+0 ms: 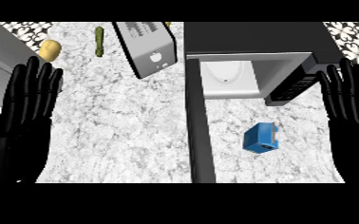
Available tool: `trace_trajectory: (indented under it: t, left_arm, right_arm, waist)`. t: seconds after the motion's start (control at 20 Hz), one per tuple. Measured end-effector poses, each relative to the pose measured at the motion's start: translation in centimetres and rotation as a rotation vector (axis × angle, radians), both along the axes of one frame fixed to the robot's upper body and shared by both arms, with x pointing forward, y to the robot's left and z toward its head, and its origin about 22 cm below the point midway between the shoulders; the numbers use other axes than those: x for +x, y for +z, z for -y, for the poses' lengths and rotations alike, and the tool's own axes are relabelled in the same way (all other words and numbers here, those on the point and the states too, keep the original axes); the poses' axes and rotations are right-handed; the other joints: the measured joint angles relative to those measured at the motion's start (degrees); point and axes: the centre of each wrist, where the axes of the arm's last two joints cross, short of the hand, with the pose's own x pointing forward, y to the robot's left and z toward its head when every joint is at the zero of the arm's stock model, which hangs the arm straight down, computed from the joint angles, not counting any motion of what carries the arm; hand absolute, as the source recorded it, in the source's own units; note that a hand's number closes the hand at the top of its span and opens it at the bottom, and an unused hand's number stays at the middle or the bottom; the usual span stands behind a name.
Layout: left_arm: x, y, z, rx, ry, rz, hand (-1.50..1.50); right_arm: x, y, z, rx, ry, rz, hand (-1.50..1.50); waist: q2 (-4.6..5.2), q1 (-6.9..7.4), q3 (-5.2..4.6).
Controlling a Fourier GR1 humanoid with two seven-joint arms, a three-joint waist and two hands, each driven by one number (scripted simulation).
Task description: Pick up the milk, place it into the microwave and close the microwave
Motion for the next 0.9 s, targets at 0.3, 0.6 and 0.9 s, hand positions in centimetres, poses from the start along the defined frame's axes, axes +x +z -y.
trace_trajectory:
  t: [0.3,0.6,0.9]
  left_arm:
    - [-1.6,0.5,0.8,0.033,0.026,-0.009,-1.50]
    - [-3.8,-0.3,1.0,-0.086,0.012,-0.111,-1.50]
    - [-6.3,-1.0,0.6,-0.114,0.019,-0.134,-1.50]
  right_arm:
    - [-1.6,1.5,-4.2,-0.003,-0.019,0.035,-1.50]
    - [-3.2,2.1,-8.1,0.100,0.201,-0.032,-1.50]
    - [-4.6,1.8,-9.7,0.114,0.225,-0.038,-1.50]
  waist:
    - [0.30,1.32,0.09]
    - [0.30,2.06,0.09]
    - [0.36,1.87,0.10]
